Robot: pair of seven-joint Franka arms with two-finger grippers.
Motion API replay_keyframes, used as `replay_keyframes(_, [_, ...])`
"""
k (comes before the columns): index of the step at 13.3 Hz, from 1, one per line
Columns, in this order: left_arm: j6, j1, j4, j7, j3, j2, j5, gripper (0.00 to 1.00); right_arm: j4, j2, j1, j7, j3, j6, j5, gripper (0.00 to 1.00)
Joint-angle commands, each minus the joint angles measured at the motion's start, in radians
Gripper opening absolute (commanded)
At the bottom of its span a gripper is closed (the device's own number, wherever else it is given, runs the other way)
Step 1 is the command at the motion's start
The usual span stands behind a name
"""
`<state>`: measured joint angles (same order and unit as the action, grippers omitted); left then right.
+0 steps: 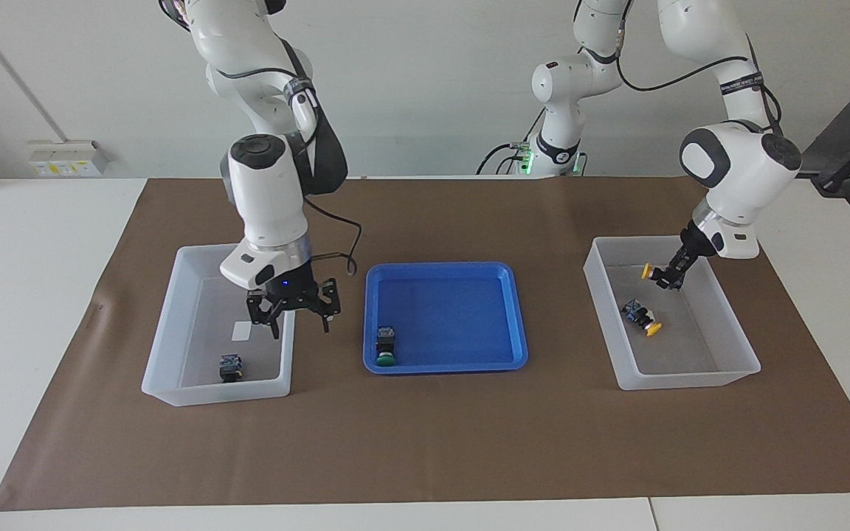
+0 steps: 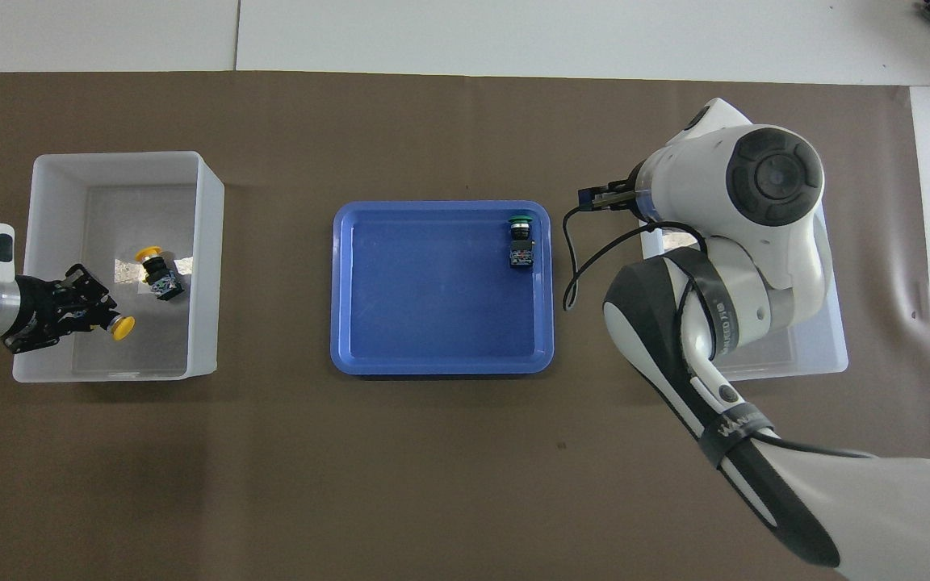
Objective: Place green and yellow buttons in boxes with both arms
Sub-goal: 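Grasp the last green button while the left gripper releases the yellow button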
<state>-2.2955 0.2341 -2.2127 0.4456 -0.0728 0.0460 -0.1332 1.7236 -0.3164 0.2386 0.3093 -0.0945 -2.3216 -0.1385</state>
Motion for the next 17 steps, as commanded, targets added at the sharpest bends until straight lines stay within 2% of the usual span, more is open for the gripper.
replay_keyframes(1, [-0.024, 0.007, -0.021, -0.025, -0.009, -0.025, -0.014, 0.84, -0.116, -0.101, 0.066, 0.118, 0.001, 0.016, -0.001, 0.9])
replay_keyframes(2, [-0.016, -0.001, -0.007, -0.022, -0.009, -0.023, -0.014, 1.0, -0.121, -0.119, 0.088, 0.145, 0.001, 0.013, -0.003, 0.89])
replay_keyframes(3, [0.01, -0.007, 0.026, -0.016, -0.009, -0.014, -0.014, 1.0, -0.121, -0.14, 0.102, 0.157, 0.001, 0.004, -0.004, 0.89])
replay_keyframes(5, [0.162, -0.01, 0.155, -0.022, -0.01, -0.012, 0.0, 1.0, -0.122, -0.177, 0.14, 0.191, 0.002, -0.004, -0.015, 0.87])
replay_keyframes(6, [0.242, -0.012, 0.219, -0.027, -0.015, -0.015, 0.006, 1.0, -0.115, -0.188, 0.151, 0.2, 0.002, -0.007, -0.059, 0.84])
replay_keyframes(8, [0.326, -0.05, 0.289, -0.03, -0.024, -0.04, 0.07, 1.0, -0.102, -0.19, 0.149, 0.209, 0.002, -0.013, -0.101, 0.83])
replay_keyframes(10, [0.344, -0.099, 0.314, -0.076, -0.025, -0.066, 0.141, 1.0, -0.076, -0.191, 0.151, 0.211, 0.002, -0.025, -0.105, 0.83])
replay_keyframes(13, [0.424, -0.185, 0.318, -0.273, -0.028, -0.107, 0.185, 1.0, -0.018, -0.194, 0.149, 0.212, 0.002, -0.096, -0.112, 0.83])
replay_keyframes(17, [0.427, -0.315, 0.312, -0.298, -0.03, -0.146, 0.185, 1.0, -0.003, -0.213, 0.153, 0.215, 0.002, -0.129, -0.113, 0.83])
